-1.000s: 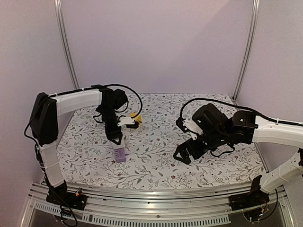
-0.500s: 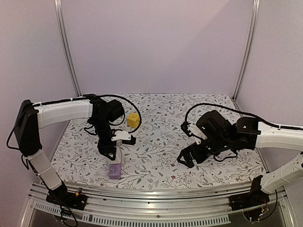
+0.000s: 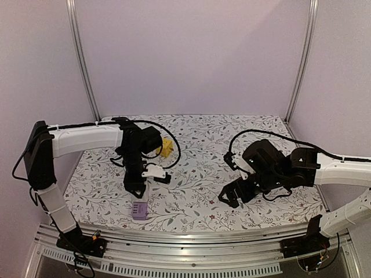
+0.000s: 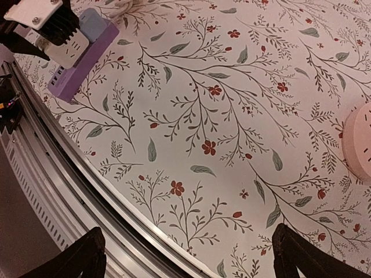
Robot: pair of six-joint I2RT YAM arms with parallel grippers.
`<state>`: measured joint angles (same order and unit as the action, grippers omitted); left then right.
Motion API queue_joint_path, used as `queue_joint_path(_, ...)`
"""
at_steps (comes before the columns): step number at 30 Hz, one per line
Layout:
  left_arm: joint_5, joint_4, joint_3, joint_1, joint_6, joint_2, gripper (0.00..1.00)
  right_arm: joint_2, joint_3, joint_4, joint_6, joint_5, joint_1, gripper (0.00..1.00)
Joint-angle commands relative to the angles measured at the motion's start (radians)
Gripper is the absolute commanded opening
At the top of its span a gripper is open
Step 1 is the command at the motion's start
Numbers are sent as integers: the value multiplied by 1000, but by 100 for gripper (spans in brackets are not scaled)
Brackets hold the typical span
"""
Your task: Insert the plug
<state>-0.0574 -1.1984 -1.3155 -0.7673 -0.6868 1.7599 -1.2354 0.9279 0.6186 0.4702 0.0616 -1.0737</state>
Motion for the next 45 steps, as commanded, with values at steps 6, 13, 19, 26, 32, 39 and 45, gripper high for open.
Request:
queue_joint_path(6, 107, -28, 19, -63, 102, 259, 0, -3, -3, -10, -10, -1, -9, 99)
queue_joint_path(13, 79, 51, 133, -54, 85, 266, 0, 5, -10, -5, -32, -6, -9, 99)
queue_joint_path(19, -127, 76, 155, 5, -14, 202, 0, -15, 11, 6, -49, -32, -9, 99)
queue_joint_path(26, -107, 45, 106, 84, -57, 273, 0, -47, 50, 31, -72, -49, -8, 99)
queue_joint_path(32, -37, 27, 52, 43, 5, 345, 0, -69, 73, 40, -91, -50, -8, 99)
queue_joint_path(39, -82, -5, 8, 48, 53, 227, 0, -70, 84, 32, -83, -42, -9, 99)
queue_joint_path(45, -50, -107, -86, 57, 64, 124, 0, -66, 102, 8, -98, -26, -9, 99)
